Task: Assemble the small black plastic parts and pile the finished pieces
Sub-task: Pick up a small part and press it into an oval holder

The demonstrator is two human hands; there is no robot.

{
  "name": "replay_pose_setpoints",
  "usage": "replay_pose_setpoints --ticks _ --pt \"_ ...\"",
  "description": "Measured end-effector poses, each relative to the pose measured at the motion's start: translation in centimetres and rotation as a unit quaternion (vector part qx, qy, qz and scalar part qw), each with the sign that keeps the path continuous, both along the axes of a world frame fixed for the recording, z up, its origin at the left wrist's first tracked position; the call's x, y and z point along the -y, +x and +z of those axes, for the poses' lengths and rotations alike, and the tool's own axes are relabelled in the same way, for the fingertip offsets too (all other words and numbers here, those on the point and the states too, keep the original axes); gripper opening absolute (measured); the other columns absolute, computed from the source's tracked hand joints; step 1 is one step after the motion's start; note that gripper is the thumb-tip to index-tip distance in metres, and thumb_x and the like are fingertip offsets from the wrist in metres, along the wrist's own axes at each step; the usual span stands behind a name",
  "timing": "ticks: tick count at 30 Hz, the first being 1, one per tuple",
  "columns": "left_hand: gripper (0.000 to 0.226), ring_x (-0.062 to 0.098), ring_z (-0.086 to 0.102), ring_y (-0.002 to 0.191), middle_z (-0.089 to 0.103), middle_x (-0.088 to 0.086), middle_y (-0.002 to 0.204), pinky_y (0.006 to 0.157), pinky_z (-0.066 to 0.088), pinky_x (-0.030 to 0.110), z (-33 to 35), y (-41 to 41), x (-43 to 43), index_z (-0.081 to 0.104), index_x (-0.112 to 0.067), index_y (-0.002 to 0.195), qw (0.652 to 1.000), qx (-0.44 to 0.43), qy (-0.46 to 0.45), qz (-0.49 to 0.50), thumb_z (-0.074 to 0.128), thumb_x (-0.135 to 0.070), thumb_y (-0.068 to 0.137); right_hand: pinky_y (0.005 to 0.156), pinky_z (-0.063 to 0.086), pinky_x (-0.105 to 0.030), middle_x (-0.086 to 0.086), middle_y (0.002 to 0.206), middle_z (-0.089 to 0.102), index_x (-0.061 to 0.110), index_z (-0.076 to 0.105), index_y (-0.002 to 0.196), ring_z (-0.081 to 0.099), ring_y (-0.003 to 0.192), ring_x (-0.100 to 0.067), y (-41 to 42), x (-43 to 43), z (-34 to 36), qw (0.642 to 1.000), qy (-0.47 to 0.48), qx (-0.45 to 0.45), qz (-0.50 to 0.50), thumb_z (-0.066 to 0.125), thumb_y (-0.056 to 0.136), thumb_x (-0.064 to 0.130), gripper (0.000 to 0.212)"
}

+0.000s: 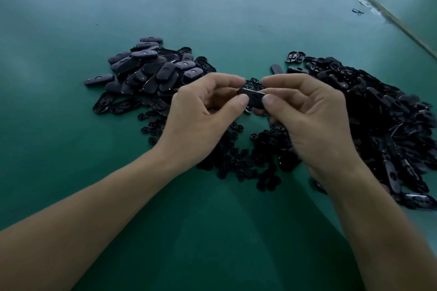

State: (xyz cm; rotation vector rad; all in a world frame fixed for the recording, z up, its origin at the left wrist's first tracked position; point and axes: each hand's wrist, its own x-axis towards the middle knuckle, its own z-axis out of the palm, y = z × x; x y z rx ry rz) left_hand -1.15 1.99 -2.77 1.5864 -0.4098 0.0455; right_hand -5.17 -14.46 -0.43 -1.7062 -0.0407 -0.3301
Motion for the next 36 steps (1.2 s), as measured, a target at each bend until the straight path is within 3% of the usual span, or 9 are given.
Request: replay_pose_setpoints --ticks 3,5,9,18,21,23,26,30,36 --pt "0.013 0.021 0.074 0.078 0.077 0.003 0.087 0.076 0.063 0.039 0.1 -0.1 -0.2 0.072 -0.020 0.098 1.000 0.017 0.008 -0.010 0.072 -0.012 0.088 0.076 0.055 -0.017 0.005 0.084 0.077 0.019 0.072 0.096 0.072 0.080 -0.007 0.0 -0.1 -0.2 1.000 -0.001 0.011 0.013 0.071 0.086 -0.008 0.028" --pt "0.014 0.022 0.074 0.073 0.077 0.004 0.084 0.071 0.063 0.036 0.1 -0.1 -0.2 0.073 -0.020 0.095 1.000 0.014 -0.006 -0.009 0.073 -0.007 0.089 0.078 0.054 -0.017 0.006 0.086 0.077 0.021 0.073 0.095 0.072 0.082 -0.007 0.0 0.0 -0.4 1.000 -0.018 0.009 -0.002 0.074 0.085 -0.003 0.026" --pt "0.014 0.018 0.074 0.070 0.076 0.007 0.082 0.066 0.060 0.027 0.2 0.0 -0.2 0.073 -0.016 0.093 0.999 -0.010 -0.032 -0.012 0.071 -0.002 0.090 0.073 0.053 -0.019 0.006 0.081 0.076 0.026 0.074 0.091 0.070 0.073 -0.007 0.1 0.2 -0.6 0.998 -0.054 -0.009 -0.025 0.078 0.086 0.011 0.016" --pt "0.014 0.017 0.074 0.069 0.077 0.004 0.080 0.063 0.058 0.022 0.1 0.1 -0.2 0.072 -0.014 0.093 0.998 -0.018 -0.050 -0.020 0.066 -0.002 0.094 0.063 0.051 -0.014 0.000 0.076 0.075 0.018 0.074 0.090 0.069 0.066 -0.007 0.0 0.0 -0.4 0.999 -0.034 -0.015 -0.037 0.074 0.089 0.010 0.008" --pt "0.012 0.016 0.074 0.070 0.076 0.003 0.079 0.065 0.057 0.022 -0.1 0.2 -0.2 0.072 -0.012 0.096 0.998 -0.023 -0.062 -0.014 0.065 -0.002 0.094 0.072 0.056 -0.022 0.007 0.076 0.075 0.025 0.074 0.091 0.071 0.072 -0.008 0.1 0.1 -0.8 0.988 -0.123 -0.003 -0.094 0.070 0.093 0.017 0.009" --pt "0.012 0.016 0.073 0.071 0.075 0.003 0.076 0.066 0.057 0.022 -0.2 0.4 -0.3 0.071 -0.013 0.099 0.997 -0.027 -0.072 -0.005 0.065 -0.002 0.094 0.076 0.054 -0.020 0.013 0.080 0.071 0.028 0.075 0.096 0.067 0.076 -0.004 0.1 0.2 -1.1 0.961 -0.249 0.000 -0.117 0.069 0.093 0.021 0.009" --pt "0.012 0.017 0.073 0.072 0.075 0.005 0.077 0.067 0.057 0.023 -0.4 0.6 -0.3 0.070 -0.014 0.098 0.996 -0.030 -0.083 0.005 0.067 -0.003 0.093 0.087 0.051 -0.031 0.005 0.095 0.063 0.023 0.075 0.111 0.060 0.092 -0.013 0.2 0.0 -1.4 0.911 -0.398 -0.021 -0.106 0.068 0.094 0.026 0.019" --pt "0.012 0.016 0.073 0.072 0.075 0.004 0.077 0.065 0.056 0.020 -0.5 0.6 -0.3 0.072 -0.012 0.094 0.995 -0.028 -0.088 0.025 0.069 -0.002 0.091 0.089 0.043 -0.030 0.006 0.099 0.052 0.025 0.074 0.114 0.053 0.107 -0.020 0.6 -0.7 -1.0 0.884 -0.456 -0.044 -0.088 0.066 0.094 0.034 0.023" --pt "0.013 0.014 0.072 0.072 0.075 0.002 0.076 0.065 0.056 0.020 -0.4 0.6 -0.3 0.073 -0.013 0.093 0.996 -0.024 -0.080 0.028 0.070 -0.001 0.090 0.086 0.047 -0.034 0.004 0.096 0.056 0.024 0.073 0.103 0.055 0.097 -0.017 0.8 -1.5 -1.1 0.886 -0.451 -0.059 -0.094 0.066 0.095 0.032 0.013"
